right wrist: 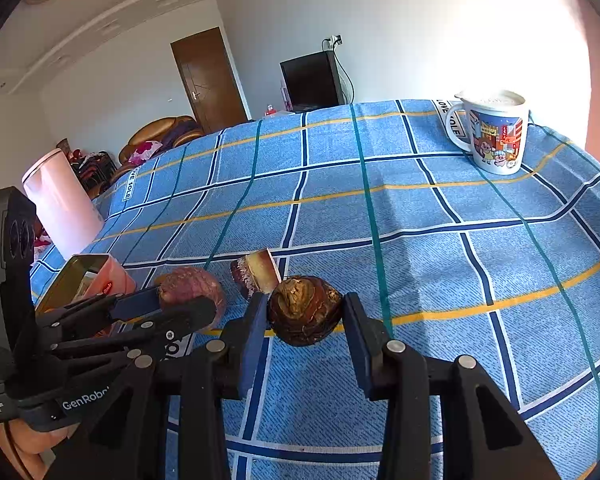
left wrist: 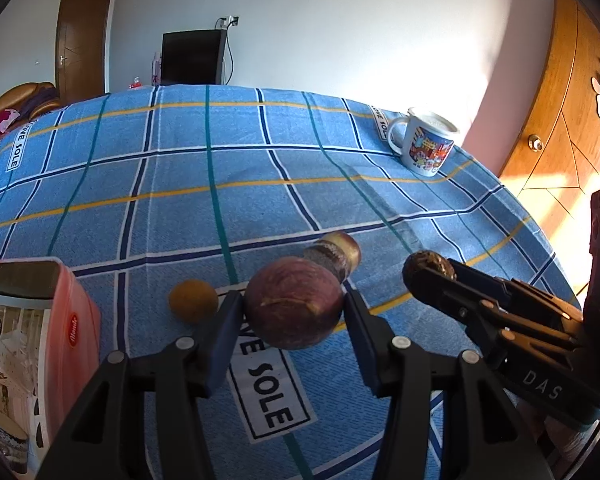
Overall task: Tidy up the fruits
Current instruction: 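Grasp the purple-red round fruit with the left gripper while the right grasps a dark brown fruit, then carry the purple fruit with the left gripper while the right carries the brown fruit to the tin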
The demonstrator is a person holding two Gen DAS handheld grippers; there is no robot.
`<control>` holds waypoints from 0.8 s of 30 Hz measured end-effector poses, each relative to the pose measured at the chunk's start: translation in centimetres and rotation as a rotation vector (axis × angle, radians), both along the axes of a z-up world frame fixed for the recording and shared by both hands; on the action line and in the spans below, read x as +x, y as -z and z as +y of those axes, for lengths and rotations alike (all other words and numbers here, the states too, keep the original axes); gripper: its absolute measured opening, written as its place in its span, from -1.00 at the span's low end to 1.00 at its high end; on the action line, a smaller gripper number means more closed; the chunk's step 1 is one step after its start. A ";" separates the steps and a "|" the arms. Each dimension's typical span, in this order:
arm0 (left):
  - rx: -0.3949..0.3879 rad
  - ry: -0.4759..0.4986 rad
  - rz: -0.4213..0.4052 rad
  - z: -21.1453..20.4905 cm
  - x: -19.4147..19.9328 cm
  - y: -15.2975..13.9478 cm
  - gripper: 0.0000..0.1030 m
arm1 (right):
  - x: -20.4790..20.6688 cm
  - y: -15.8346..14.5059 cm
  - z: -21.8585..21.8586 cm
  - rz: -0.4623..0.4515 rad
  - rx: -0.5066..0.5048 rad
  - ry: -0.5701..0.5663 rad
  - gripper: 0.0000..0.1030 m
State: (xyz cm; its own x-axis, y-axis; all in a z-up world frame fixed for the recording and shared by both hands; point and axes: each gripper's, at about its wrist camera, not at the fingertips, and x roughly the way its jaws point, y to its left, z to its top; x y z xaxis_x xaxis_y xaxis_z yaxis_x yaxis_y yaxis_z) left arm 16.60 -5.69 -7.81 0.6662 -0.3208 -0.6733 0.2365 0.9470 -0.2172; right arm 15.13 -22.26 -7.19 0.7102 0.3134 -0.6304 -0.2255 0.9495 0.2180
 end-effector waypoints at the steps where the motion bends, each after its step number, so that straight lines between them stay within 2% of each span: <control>1: -0.005 -0.005 -0.009 0.1 -0.1 -0.1 0.04 | -0.1 -0.1 0.0 -0.006 0.002 -0.002 -0.21; 7: -0.002 -0.027 -0.073 0.3 -1.0 -0.9 0.04 | -0.6 -0.6 0.2 -0.044 0.001 -0.014 -0.21; 24: 0.077 -0.064 -0.230 -0.3 -3.2 -2.4 0.04 | -2.4 -1.7 0.5 -0.158 0.000 -0.042 -0.21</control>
